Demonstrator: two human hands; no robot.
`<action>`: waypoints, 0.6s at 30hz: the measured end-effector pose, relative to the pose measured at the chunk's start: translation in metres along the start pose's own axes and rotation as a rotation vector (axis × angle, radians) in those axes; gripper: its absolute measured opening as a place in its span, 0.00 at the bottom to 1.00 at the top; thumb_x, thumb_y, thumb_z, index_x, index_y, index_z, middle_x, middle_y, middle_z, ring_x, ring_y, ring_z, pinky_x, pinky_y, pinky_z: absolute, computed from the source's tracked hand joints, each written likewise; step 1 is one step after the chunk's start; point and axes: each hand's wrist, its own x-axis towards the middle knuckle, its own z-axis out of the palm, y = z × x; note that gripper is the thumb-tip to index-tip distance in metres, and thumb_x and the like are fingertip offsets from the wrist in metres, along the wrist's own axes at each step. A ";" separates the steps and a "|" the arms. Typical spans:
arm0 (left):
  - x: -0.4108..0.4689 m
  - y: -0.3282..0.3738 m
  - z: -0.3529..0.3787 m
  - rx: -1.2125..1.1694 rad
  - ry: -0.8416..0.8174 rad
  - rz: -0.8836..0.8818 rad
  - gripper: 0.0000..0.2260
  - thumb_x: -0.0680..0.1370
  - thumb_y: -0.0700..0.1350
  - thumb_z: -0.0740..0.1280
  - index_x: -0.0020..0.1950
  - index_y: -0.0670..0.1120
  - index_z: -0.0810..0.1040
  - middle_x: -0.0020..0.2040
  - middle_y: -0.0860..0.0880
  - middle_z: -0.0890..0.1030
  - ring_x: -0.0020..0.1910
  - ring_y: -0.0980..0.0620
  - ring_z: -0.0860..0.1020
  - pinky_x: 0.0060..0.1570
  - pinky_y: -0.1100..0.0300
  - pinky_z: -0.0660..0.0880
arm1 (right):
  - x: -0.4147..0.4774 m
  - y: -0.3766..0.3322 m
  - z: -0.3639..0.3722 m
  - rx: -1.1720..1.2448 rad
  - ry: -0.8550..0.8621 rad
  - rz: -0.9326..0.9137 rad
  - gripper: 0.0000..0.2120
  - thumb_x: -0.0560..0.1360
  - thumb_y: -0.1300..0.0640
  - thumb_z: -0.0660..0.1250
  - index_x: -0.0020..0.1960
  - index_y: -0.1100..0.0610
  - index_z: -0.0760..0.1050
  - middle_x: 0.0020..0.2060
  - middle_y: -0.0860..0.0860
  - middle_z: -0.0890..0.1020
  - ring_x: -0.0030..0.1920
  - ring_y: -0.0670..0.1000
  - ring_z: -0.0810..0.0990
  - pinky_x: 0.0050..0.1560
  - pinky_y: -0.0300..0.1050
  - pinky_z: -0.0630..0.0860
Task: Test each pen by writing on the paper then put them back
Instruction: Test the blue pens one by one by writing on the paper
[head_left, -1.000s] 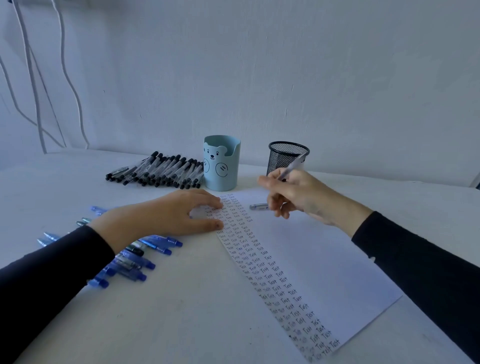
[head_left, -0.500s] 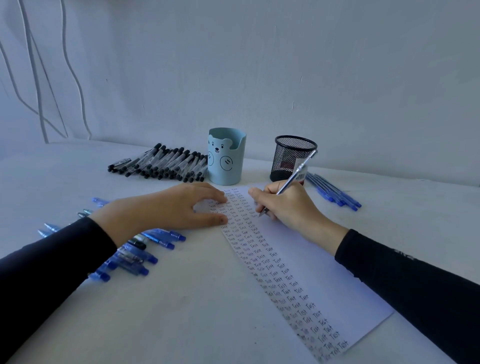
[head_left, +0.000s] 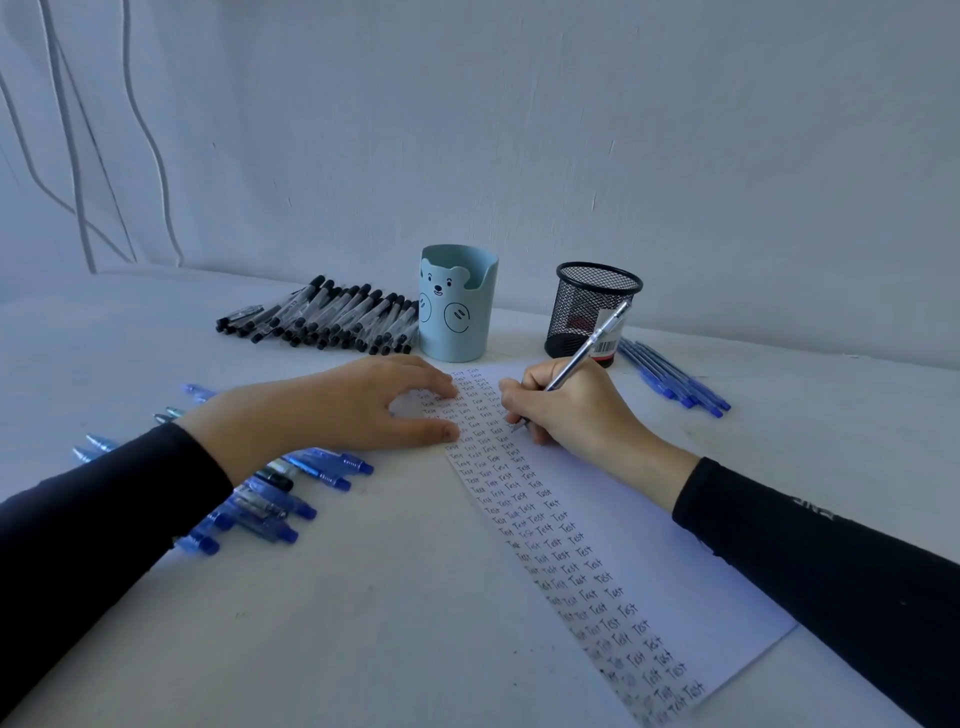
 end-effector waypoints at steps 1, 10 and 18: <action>0.000 0.000 0.000 0.001 -0.001 -0.003 0.33 0.68 0.70 0.60 0.69 0.58 0.71 0.69 0.61 0.70 0.66 0.63 0.68 0.63 0.67 0.63 | 0.000 0.000 0.000 -0.003 0.000 -0.001 0.20 0.77 0.59 0.69 0.30 0.68 0.70 0.22 0.55 0.74 0.32 0.46 0.81 0.29 0.36 0.72; 0.000 -0.002 0.000 -0.008 0.007 -0.002 0.31 0.68 0.70 0.61 0.69 0.59 0.71 0.68 0.62 0.70 0.65 0.63 0.69 0.58 0.73 0.65 | -0.001 -0.003 0.000 0.041 0.004 0.014 0.19 0.77 0.60 0.69 0.29 0.64 0.71 0.23 0.52 0.78 0.28 0.48 0.76 0.28 0.37 0.72; 0.001 0.000 0.000 -0.011 -0.005 -0.009 0.32 0.68 0.70 0.61 0.70 0.59 0.71 0.69 0.62 0.69 0.66 0.63 0.68 0.57 0.72 0.65 | -0.001 -0.004 -0.001 0.046 0.014 0.027 0.19 0.77 0.59 0.69 0.28 0.62 0.72 0.25 0.48 0.80 0.30 0.53 0.75 0.29 0.40 0.74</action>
